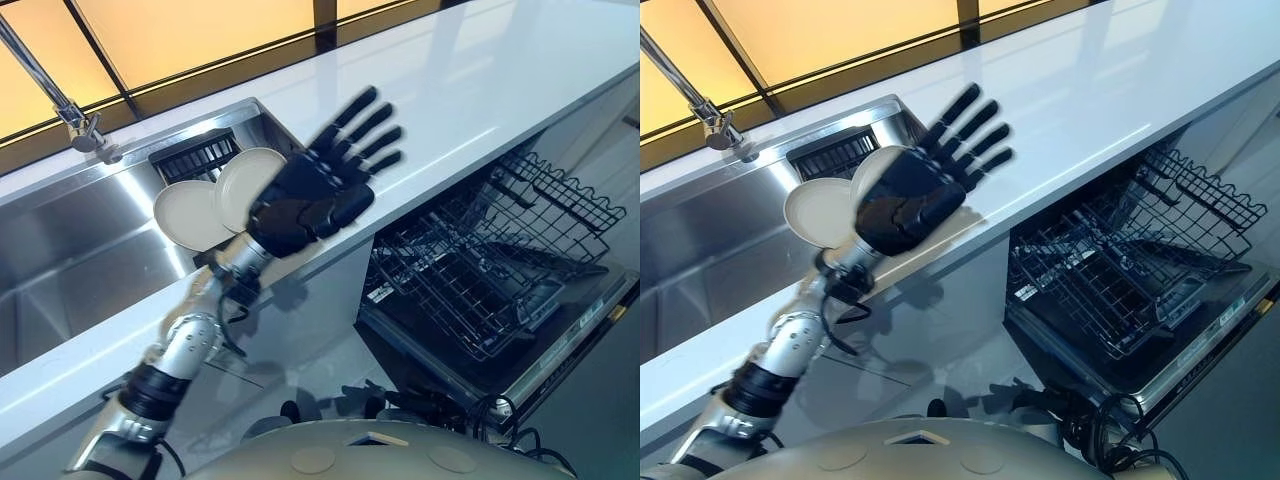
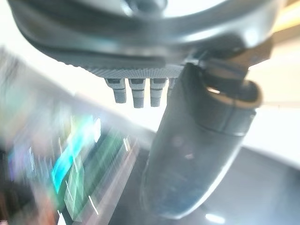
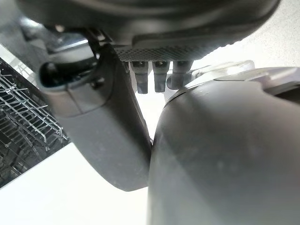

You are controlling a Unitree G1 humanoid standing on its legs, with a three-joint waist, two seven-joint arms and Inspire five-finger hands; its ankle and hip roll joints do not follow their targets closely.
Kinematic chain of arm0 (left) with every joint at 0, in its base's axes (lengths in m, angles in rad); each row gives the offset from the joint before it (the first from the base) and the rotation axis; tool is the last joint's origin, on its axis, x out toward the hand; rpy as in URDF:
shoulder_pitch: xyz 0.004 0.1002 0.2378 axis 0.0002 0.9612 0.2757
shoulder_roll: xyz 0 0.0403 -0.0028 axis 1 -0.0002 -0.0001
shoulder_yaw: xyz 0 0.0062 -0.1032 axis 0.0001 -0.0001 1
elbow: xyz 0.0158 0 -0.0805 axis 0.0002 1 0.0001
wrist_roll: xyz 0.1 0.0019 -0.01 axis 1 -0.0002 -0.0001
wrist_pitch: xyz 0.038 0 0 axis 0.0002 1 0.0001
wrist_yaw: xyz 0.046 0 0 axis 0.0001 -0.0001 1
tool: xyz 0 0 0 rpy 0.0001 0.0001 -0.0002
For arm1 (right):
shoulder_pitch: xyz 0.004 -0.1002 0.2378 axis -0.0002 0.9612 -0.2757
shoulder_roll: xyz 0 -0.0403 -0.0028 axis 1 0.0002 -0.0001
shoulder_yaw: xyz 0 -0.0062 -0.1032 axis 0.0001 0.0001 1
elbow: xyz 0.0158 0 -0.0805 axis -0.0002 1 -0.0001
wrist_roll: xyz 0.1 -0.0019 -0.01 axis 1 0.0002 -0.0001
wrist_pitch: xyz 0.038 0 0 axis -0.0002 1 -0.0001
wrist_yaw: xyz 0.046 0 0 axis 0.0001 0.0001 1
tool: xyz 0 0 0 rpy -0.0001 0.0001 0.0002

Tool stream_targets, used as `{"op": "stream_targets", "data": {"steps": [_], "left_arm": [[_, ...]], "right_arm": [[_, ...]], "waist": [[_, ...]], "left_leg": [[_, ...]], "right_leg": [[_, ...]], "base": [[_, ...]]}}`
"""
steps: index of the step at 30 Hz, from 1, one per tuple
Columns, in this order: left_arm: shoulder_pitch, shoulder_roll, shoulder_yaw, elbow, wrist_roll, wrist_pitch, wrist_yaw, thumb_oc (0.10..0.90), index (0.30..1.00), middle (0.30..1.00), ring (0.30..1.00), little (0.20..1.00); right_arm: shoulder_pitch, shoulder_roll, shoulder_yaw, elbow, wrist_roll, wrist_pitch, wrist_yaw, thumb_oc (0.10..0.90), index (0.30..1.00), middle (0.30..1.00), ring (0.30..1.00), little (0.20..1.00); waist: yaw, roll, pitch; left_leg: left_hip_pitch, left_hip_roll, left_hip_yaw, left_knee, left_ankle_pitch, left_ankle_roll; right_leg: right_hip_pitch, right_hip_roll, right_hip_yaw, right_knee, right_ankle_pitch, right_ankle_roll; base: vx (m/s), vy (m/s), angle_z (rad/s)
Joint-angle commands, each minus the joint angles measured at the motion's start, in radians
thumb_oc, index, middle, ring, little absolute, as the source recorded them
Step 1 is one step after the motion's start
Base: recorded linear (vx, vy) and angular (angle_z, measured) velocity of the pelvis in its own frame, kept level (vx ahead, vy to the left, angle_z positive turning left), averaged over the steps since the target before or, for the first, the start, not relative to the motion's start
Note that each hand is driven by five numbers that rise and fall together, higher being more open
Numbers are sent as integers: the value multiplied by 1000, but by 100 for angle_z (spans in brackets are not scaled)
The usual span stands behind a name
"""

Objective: Pick up plates and place into dishwasher.

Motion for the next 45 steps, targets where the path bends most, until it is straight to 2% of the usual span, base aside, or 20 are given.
{"op": "stream_targets", "data": {"steps": [1, 3, 5, 6, 7, 9, 11, 14, 16, 18, 26, 32, 35, 40, 45], "left_arm": [[-139, 36, 136, -65, 349, -103, 192, 800, 900, 900, 900, 900], [-157, 81, 192, -24, 493, -34, 289, 800, 900, 900, 900, 900], [-176, 122, 236, 45, 565, 24, 333, 800, 900, 900, 900, 900], [-184, 139, 264, 94, 651, 45, 373, 800, 900, 900, 900, 900], [-188, 173, 289, 163, 794, 54, 436, 800, 900, 900, 900, 900], [-211, 258, 317, 296, 977, 25, 489, 800, 900, 900, 900, 900], [-256, 352, 318, 409, 1004, 39, 449, 800, 900, 900, 900, 900], [-362, 477, 230, 607, 1105, 32, 454, 800, 900, 900, 900, 900], [-436, 528, 155, 695, 1101, 48, 427, 800, 900, 900, 900, 900], [-499, 540, 89, 777, 1051, 68, 387, 800, 900, 900, 900, 900], [-689, 481, -47, 1029, 928, 141, 296, 800, 900, 900, 900, 900], [-782, 466, -88, 1134, 861, 183, 292, 800, 900, 900, 900, 900], [-801, 477, -84, 1159, 845, 187, 302, 800, 900, 900, 900, 900], [-814, 472, -76, 1172, 755, 208, 319, 800, 900, 900, 900, 900], [-842, 462, -89, 1211, 662, 230, 268, 800, 900, 900, 900, 900]], "right_arm": [[-19, 11, -4, 41, 21, -18, 17, 800, 900, 900, 900, 900], [-15, 8, -8, 43, 24, -17, 20, 800, 900, 900, 900, 900], [-16, 3, -14, 44, 24, -10, 23, 800, 900, 900, 900, 900], [-20, 0, -17, 46, 22, -4, 23, 800, 900, 900, 900, 900], [-20, -4, -18, 46, 21, -3, 21, 800, 900, 900, 900, 900], [-19, -10, -25, 52, 14, -6, 18, 800, 900, 900, 900, 900], [-19, -20, -33, 58, 6, -5, 19, 800, 900, 900, 900, 900], [-22, -42, -41, 65, -9, -4, 23, 800, 900, 900, 900, 900], [-24, -49, -48, 65, -15, -2, 23, 800, 900, 900, 900, 900], [-23, -57, -52, 62, -21, 1, 29, 800, 900, 900, 900, 900], [-23, -74, -45, 57, -19, 7, 27, 800, 900, 900, 900, 900], [-23, -80, -46, 55, -30, 20, 28, 800, 900, 900, 900, 900], [-17, -74, -43, 62, -54, 15, 39, 800, 900, 900, 900, 900], [1, -67, -36, 60, -60, 8, 51, 800, 900, 900, 900, 900], [-2, -68, -36, 74, -66, 8, 54, 800, 900, 900, 900, 900]], "waist": [[29, -12, -10], [29, -14, -16], [27, -13, -24], [25, -13, -26], [24, -11, -30], [17, -6, -35], [7, -1, -41], [-18, 13, -47], [-33, 18, -49], [-48, 24, -50], [-96, 38, -53], [-114, 39, -54], [-121, 36, -54], [-135, 29, -54], [-132, 23, -56]], "left_leg": [[1, -64, -16, 23, -80, 61], [3, -64, -18, 25, -80, 62], [6, -63, -18, 24, -79, 62], [6, -62, -15, 25, -79, 61], [6, -61, -12, 27, -79, 59], [4, -60, -5, 31, -76, 56], [2, -57, 6, 34, -74, 50], [1, -52, 29, 32, -70, 43], [2, -51, 40, 24, -66, 39], [2, -50, 50, 19, -63, 37], [7, -55, 75, 13, -66, 38], [17, -68, 80, 19, -82, 55], [29, -77, 108, 15, -92, 64], [19, -86, 100, 7, -96, 70], [1, -78, 78, 7, -83, 58]], "right_leg": [[13, 69, -17, 30, -71, -17], [17, 71, -18, 30, -75, -20], [20, 74, -18, 28, -79, -22], [21, 75, -16, 27, -79, -24], [21, 76, -16, 28, -80, -25], [19, 76, -16, 30, -80, -25], [16, 76, -13, 33, -79, -22], [8, 74, -8, 39, -77, -16], [3, 73, -3, 40, -74, -11], [-1, 72, 2, 41, -71, -6], [-17, 62, 13, 62, -70, 8], [-29, 46, 20, 101, -82, 19], [-35, 28, 20, 100, -69, 34], [-46, 42, 59, 77, -48, 42], [-43, 58, 57, 61, -43, 34]], "base": [[43, -16, 19], [41, -15, 10], [30, -9, 5], [24, -1, 3], [0, 0, 0], [0, 0, 0], [13, 19, -1], [22, 46, -1], [19, 68, 5], [24, 79, 3], [37, 83, 0], [40, 89, -14], [23, 51, -20], [-66, -7, -15], [-63, -107, 4]]}}
